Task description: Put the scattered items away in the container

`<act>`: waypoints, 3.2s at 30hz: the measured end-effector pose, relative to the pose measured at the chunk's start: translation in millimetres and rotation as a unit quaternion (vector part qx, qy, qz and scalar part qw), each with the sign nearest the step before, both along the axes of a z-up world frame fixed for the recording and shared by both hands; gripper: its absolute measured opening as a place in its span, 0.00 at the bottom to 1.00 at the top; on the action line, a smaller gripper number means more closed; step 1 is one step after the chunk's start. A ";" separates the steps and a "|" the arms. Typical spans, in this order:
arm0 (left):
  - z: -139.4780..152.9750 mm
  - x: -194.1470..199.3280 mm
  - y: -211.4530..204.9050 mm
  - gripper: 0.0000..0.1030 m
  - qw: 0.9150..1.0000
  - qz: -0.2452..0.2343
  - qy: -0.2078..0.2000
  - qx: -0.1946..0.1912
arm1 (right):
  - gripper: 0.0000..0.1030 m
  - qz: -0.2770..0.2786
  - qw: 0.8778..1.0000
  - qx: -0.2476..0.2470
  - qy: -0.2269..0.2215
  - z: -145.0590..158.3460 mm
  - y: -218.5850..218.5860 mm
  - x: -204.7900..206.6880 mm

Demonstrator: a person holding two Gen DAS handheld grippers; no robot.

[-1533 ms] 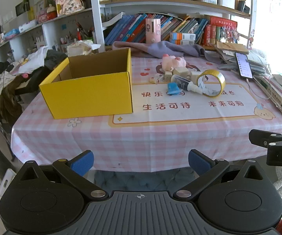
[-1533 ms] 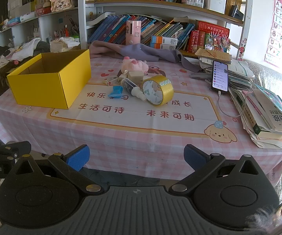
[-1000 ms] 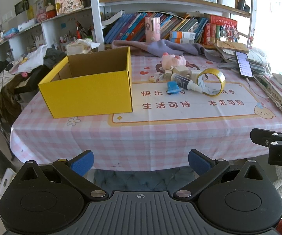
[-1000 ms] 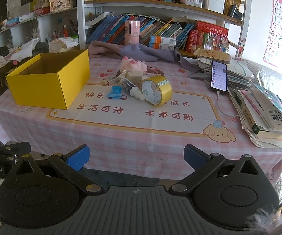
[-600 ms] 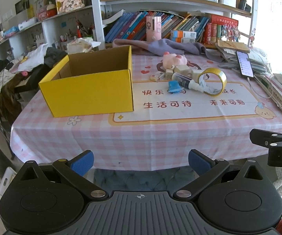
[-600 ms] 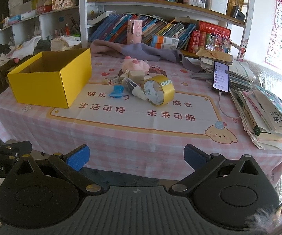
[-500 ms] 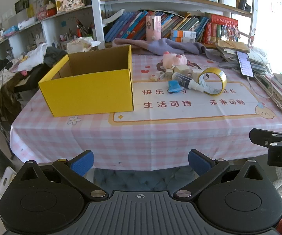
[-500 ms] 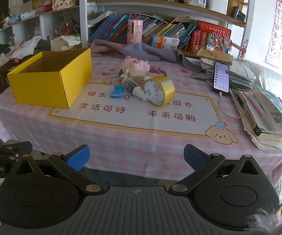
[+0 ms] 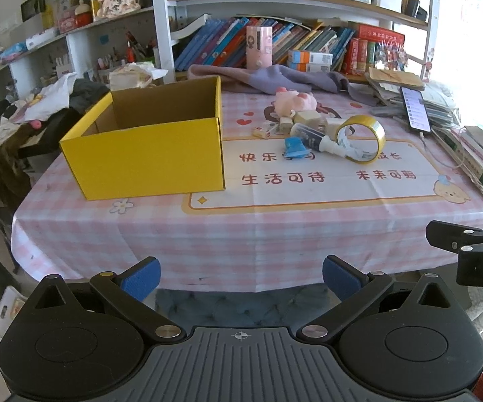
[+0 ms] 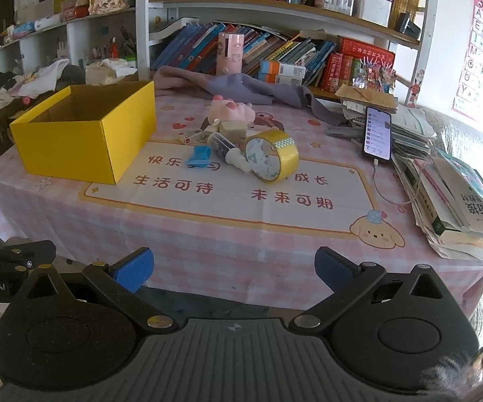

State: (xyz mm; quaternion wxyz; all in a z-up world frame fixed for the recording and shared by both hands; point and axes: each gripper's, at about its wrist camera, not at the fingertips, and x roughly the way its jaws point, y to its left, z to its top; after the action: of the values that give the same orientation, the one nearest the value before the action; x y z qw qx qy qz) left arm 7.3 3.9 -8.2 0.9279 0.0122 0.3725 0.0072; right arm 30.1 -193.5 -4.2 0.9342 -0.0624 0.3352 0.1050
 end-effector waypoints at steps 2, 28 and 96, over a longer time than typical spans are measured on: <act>0.1 0.5 -0.5 1.00 1.000 -0.001 0.000 -0.001 | 1.00 -0.005 1.000 0.001 0.002 -0.3 -0.5 0.4; -1.6 5.0 4.5 1.00 1.000 -0.019 0.015 0.002 | 1.00 0.004 0.999 -0.029 0.019 -6.1 12.9 4.1; -19.0 218.8 -101.2 1.00 0.998 -0.037 0.043 -0.006 | 0.82 0.084 0.994 0.001 0.074 -28.0 -67.1 259.3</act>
State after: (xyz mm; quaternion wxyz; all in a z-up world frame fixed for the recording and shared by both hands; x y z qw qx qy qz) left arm 226.2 -97.4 -27.2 0.9107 0.0204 0.4114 -0.0296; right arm 289.4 -260.6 -32.2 0.8946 -0.0815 0.3970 0.1882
